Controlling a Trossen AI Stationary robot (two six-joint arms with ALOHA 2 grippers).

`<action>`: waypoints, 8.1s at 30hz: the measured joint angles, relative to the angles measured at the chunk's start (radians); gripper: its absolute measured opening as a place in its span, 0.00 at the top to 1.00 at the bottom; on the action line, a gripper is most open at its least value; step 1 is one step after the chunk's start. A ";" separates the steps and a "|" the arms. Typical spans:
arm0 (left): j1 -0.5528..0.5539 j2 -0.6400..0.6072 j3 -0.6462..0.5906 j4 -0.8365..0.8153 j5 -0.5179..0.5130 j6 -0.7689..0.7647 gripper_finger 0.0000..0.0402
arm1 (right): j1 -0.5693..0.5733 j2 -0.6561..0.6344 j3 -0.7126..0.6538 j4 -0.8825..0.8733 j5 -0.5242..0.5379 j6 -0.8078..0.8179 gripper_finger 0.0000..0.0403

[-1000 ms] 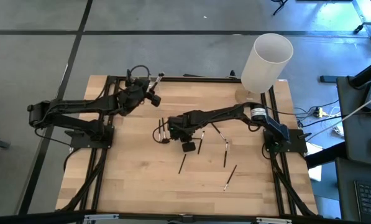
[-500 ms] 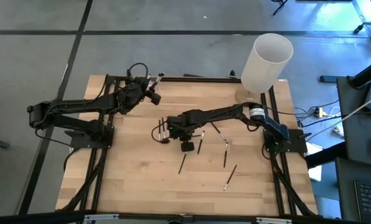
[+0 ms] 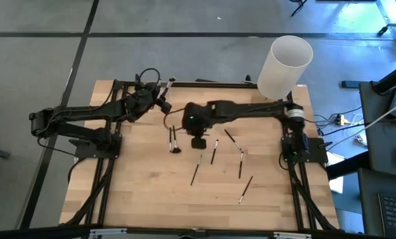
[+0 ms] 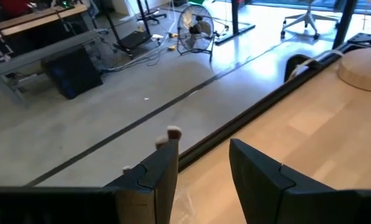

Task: Put items in baskets/containers
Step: Put the black eyeshadow brush into the transparent organizer

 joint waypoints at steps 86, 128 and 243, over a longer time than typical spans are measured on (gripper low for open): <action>-0.051 0.507 0.233 0.322 0.334 0.268 0.95 | -0.078 -0.731 -1.193 1.187 0.076 0.170 0.69; 0.476 0.339 0.150 -0.155 -0.006 0.006 0.95 | 0.040 -0.723 -1.195 0.859 0.166 0.373 0.58; -0.507 1.153 0.986 -0.794 0.586 -0.971 0.73 | -0.220 -1.276 -1.058 0.298 0.650 0.102 0.58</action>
